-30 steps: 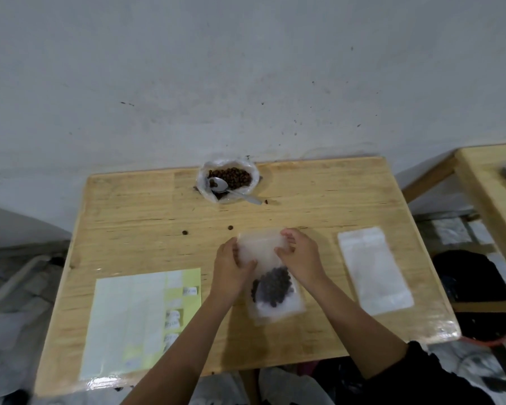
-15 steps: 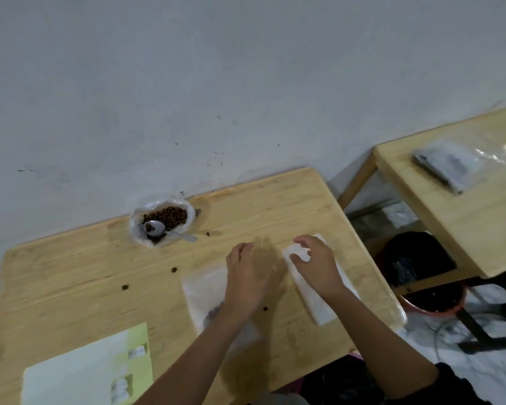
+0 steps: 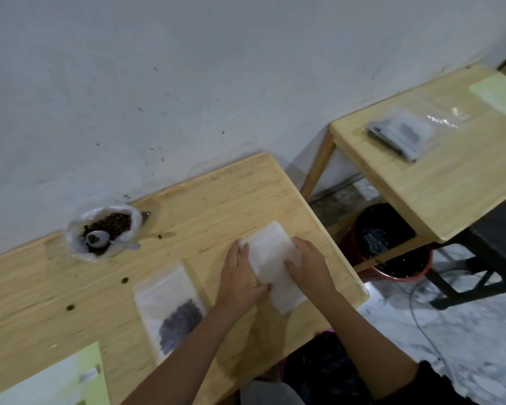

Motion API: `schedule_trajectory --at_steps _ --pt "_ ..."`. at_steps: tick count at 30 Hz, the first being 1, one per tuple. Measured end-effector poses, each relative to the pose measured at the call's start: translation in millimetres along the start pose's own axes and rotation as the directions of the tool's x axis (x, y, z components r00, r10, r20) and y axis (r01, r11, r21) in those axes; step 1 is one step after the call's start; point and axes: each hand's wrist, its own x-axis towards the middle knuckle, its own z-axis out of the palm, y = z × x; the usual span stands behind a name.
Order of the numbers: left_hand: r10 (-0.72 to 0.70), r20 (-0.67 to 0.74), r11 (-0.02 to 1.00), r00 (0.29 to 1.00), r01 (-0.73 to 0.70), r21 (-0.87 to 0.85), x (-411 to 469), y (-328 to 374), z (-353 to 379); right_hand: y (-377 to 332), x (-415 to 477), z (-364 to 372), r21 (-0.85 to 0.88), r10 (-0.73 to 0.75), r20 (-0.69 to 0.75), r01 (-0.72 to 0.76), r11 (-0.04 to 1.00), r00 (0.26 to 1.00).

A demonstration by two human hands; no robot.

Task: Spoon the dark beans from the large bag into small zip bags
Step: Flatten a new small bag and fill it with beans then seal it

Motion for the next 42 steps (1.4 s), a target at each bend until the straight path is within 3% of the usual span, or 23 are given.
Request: schedule_trajectory --at_steps 4,7,10,13,19,23,28,34,38,42 --pt "0.013 -0.009 1.000 1.000 -0.013 -0.008 0.2 -1.4 2.9 -0.1 -4.3 -1.4 0.060 -0.041 -0.127 0.049 0.997 0.991" --pt "0.031 -0.003 0.999 1.000 -0.031 -0.018 0.5 -1.9 4.3 -4.4 -4.9 -2.2 0.200 -0.008 -0.216 0.052 0.978 0.976" --pt "0.049 0.016 0.997 0.999 -0.048 -0.054 2.8 -0.7 0.6 -10.9 -4.5 -7.4 0.308 0.047 -0.214 0.021 0.951 0.976" --pt "0.084 0.042 0.993 0.996 -0.081 -0.084 5.1 4.2 -12.4 -20.3 -3.0 -18.4 0.358 0.013 -0.188 0.056 0.932 0.982" --pt "0.211 -0.112 0.881 0.971 -0.239 -0.408 0.8 17.6 -74.2 -55.1 -0.7 -50.5 0.428 -0.071 -0.111 0.112 0.897 0.991" --pt "0.260 -0.123 0.761 0.958 -0.282 -0.584 -12.0 8.6 -126.5 -92.9 6.5 -59.8 0.428 -0.154 -0.083 0.175 0.887 0.985" --pt "0.177 -0.148 0.688 0.973 -0.230 -0.688 -38.9 -22.3 -183.8 -161.2 16.0 -35.2 0.390 -0.278 -0.143 0.312 0.866 0.950" --pt "-0.033 -0.396 0.709 0.918 -0.258 -0.656 -73.9 -75.2 -242.8 -243.9 14.1 3.0 0.332 -0.497 -0.255 0.557 0.761 0.830" --pt "-0.125 -0.509 0.673 0.851 -0.305 -0.674 -94.5 -97.2 -264.2 -295.3 -1.5 25.8 0.471 -0.514 -0.089 0.491 0.733 0.853" --pt "-0.137 -0.541 0.595 0.829 -0.368 -0.715 -111.0 -107.1 -269.4 -333.4 -17.2 45.6 0.560 -0.570 0.103 0.426 0.710 0.815"
